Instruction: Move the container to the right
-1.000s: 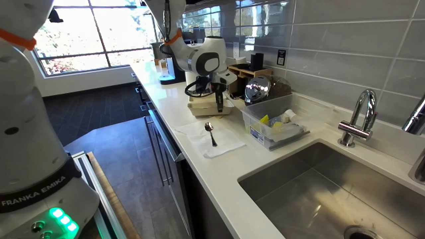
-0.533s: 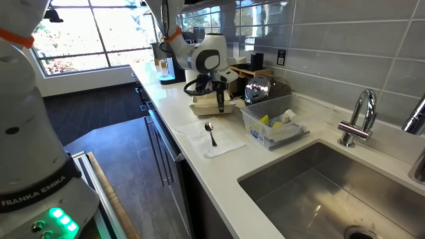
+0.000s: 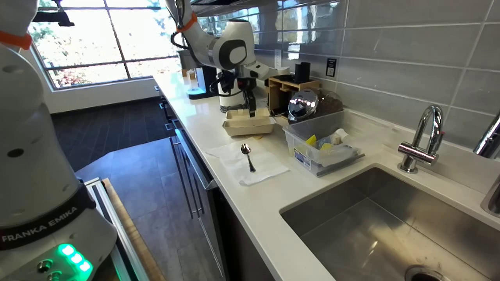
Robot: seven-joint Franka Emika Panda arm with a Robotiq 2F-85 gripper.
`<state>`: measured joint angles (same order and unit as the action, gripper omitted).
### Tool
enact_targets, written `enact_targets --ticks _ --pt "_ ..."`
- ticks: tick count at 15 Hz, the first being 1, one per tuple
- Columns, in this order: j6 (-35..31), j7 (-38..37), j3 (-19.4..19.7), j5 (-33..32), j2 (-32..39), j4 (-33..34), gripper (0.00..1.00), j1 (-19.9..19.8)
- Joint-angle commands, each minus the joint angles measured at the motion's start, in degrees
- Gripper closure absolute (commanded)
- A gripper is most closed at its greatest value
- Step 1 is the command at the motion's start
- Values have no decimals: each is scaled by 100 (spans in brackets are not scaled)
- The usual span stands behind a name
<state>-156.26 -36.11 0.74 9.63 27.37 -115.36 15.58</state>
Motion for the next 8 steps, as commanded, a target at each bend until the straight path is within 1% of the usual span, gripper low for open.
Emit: enact_targets --ticks 1,3,6,8 --pt "79 410 -116 -107 -840 -748 0 -88" --pt "85 604 -101 -187 -1261 -1097 0 -91" --pt "238 746 -29 -528 -2124 -1722 0 -145" --pt "586 862 -57 -845 -2691 -2028 0 -274"
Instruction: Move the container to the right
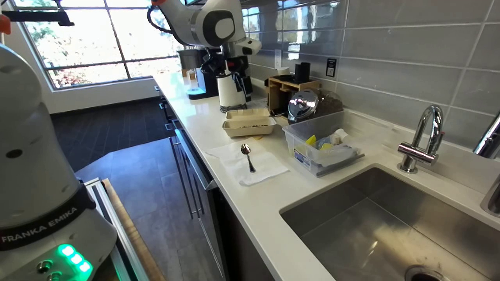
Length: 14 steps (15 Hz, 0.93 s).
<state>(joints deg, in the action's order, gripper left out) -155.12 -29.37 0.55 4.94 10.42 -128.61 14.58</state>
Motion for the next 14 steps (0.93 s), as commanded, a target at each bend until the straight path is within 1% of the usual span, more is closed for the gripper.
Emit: enact_targets --ticks 1,2,3,5,7,8,10,13,14 --pt "781 209 -65 -571 -1327 -842 0 -258" --pt "1052 608 -197 -289 -1606 -915 0 -382" --pt "1498 770 -223 -352 -1919 -969 0 -457" --pt "2622 1091 -314 -378 -2452 -935 0 -576" --pt "3651 1230 -418 -430 -2903 -766 0 -666" --pt "4059 1241 -481 -515 -3095 -680 0 -720" --pt "4905 1145 -639 -802 -3443 -444 0 -837" --pt "5705 1013 -914 -1336 -3808 -62 0 -1003" --pt "5330 1159 -804 -1008 -3643 -199 0 -959"
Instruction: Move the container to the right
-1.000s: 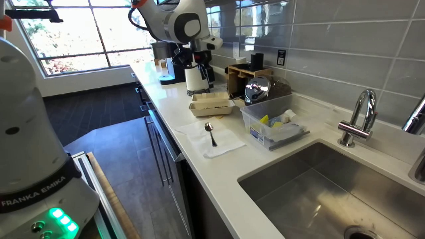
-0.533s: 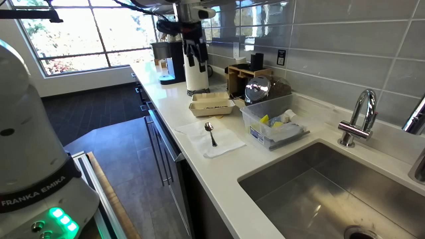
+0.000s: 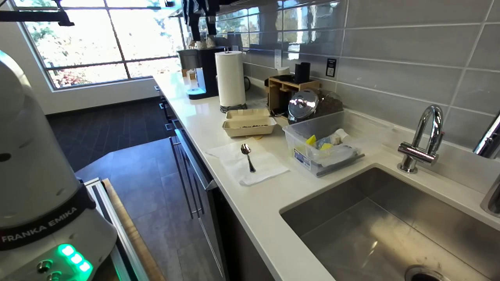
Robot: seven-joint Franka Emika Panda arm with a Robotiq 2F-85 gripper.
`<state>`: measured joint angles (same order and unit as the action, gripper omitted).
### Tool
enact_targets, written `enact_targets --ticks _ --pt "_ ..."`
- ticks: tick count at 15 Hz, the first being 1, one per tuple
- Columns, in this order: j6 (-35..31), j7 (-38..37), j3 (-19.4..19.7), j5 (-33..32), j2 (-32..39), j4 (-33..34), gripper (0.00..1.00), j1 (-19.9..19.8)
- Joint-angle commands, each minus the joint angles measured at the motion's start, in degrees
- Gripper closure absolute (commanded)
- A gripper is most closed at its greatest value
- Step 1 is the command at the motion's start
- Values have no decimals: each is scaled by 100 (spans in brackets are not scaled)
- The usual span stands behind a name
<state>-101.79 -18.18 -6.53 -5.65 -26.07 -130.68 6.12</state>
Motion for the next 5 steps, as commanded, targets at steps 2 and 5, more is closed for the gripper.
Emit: enact_targets --ticks 2,5 --pt "266 6 -185 -99 -178 144 0 -158" --pt "279 -14 -209 -153 -202 142 0 -182"
